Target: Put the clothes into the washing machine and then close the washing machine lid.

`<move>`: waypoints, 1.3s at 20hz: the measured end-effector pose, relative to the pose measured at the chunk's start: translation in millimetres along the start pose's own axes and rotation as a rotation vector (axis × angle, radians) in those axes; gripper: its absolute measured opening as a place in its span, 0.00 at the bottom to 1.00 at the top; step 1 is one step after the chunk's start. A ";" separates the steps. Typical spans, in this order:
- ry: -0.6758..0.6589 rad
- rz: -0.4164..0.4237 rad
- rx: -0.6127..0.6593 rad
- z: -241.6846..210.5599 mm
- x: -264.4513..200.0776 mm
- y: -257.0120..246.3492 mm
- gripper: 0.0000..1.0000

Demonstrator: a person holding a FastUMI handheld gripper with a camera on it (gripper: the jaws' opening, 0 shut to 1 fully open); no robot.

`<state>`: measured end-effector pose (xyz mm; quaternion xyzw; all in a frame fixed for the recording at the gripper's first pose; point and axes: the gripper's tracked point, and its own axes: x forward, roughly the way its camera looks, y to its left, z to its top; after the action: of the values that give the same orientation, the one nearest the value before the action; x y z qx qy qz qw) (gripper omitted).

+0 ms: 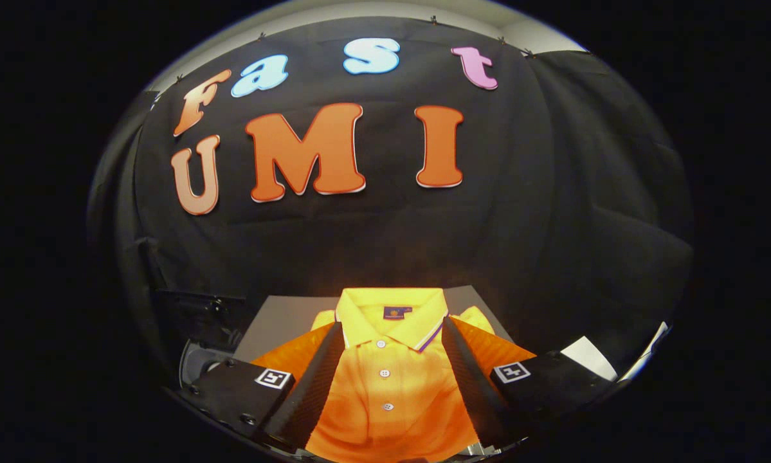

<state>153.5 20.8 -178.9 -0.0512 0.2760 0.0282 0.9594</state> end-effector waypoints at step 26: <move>0.289 0.088 0.024 -66.1 25.0 -1.2 1.00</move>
<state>140.0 12.7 -247.8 -0.0310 0.4135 0.0593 0.9080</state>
